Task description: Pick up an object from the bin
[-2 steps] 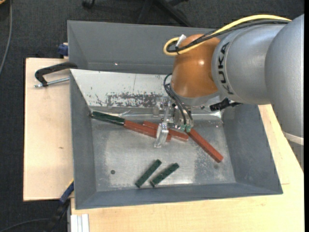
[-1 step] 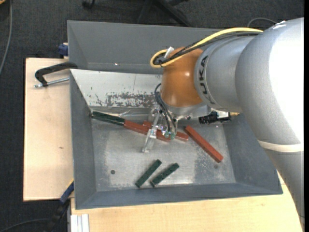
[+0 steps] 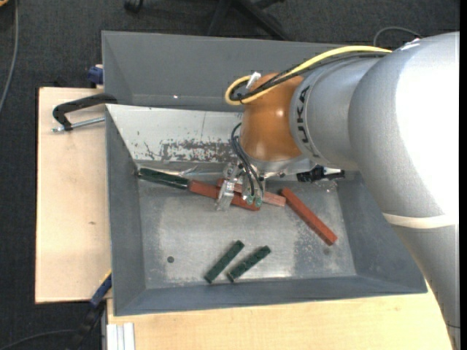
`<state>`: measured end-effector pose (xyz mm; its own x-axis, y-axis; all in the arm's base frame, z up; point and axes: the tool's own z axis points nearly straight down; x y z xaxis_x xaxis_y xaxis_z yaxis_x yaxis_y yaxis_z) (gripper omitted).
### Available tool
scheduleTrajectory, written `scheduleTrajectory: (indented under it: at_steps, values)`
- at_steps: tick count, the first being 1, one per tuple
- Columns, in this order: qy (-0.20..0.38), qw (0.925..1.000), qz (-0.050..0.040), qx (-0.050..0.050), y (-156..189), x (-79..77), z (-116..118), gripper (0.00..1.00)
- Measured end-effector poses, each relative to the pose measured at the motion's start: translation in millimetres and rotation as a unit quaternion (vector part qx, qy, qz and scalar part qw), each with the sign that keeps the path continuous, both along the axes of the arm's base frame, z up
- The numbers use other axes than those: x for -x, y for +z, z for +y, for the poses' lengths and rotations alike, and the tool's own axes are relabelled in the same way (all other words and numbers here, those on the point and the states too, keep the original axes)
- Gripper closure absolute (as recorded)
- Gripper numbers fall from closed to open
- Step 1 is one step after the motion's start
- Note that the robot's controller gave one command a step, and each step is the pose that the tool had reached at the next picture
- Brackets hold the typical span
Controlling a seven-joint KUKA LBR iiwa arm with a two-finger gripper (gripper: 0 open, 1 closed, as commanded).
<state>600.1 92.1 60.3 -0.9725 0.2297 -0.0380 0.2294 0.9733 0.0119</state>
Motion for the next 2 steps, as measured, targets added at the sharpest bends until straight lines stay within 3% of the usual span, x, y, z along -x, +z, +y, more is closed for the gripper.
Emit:
scheduleTrajectory:
  at_steps: [1,2]
  values:
    - [0.002,1.0,0.0012,0.0,0.5,0.7,-0.3,1.0]
    - [0.002,0.9999,0.0114,0.001,3.6,3.6,-0.2,1.0]
